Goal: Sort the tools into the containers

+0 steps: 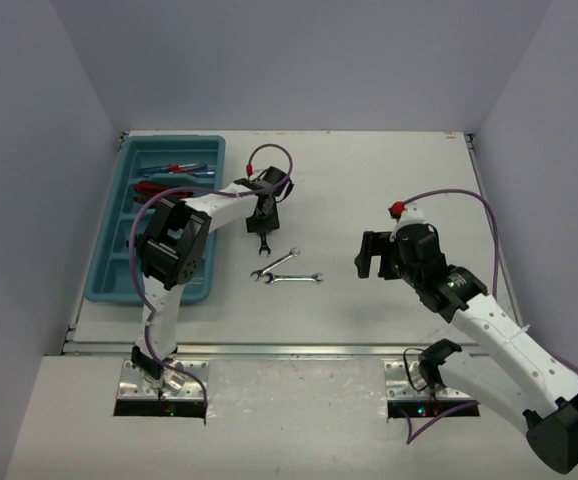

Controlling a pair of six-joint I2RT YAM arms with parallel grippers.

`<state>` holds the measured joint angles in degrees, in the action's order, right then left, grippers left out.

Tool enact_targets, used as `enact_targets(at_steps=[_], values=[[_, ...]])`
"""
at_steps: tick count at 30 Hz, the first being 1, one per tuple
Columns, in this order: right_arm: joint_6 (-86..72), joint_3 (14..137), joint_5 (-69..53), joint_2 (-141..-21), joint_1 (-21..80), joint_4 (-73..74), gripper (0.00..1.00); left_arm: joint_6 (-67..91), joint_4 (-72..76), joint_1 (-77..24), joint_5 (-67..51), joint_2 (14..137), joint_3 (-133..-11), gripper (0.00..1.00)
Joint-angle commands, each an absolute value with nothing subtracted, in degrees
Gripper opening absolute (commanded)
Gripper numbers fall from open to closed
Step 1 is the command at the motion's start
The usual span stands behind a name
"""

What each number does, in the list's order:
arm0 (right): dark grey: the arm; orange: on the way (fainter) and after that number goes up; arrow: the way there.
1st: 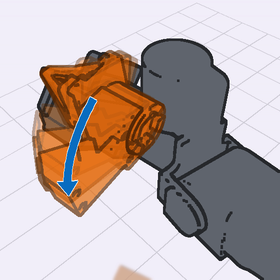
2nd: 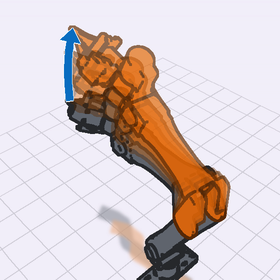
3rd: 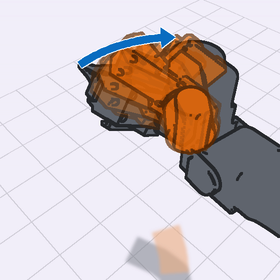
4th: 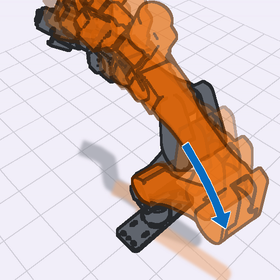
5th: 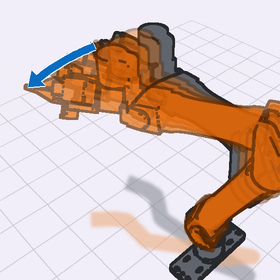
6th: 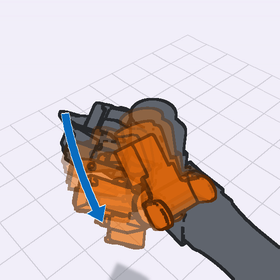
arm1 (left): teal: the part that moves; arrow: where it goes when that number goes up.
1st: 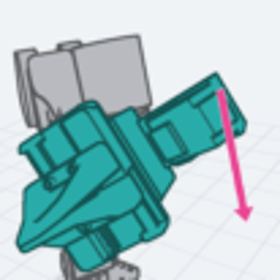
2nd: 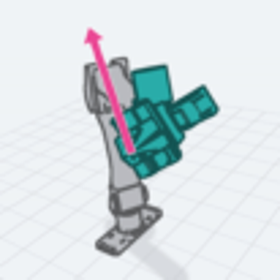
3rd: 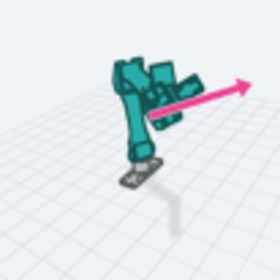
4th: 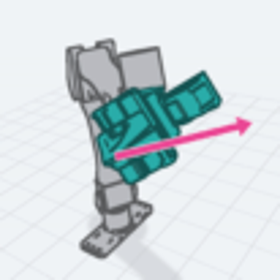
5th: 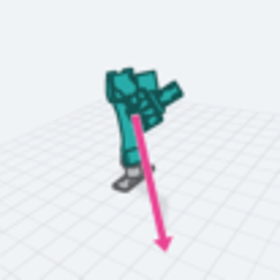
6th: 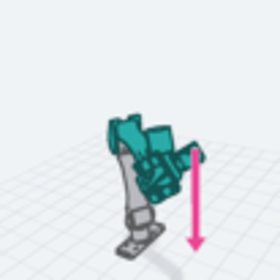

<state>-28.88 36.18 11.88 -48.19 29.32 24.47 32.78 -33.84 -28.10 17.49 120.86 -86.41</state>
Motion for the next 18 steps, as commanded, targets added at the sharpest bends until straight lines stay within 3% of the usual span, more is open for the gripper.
enact_targets(at_steps=[1, 7, 18], values=[[-28.49, 35.68, 12.66, -47.02, 29.11, 22.34, 0.99, 30.94, -38.94, -28.13, 16.10, 124.77, -86.41, 0.23], [-28.48, 35.38, 12.57, -46.06, 29.18, 22.32, 0.99, 30.50, -37.49, -27.99, 15.74, 124.80, -85.96, 0.00], [-28.19, 35.24, 13.23, -45.97, 29.18, 22.26, 0.99, 31.73, -27.53, -28.21, 12.41, 108.43, -79.75, 0.00]])
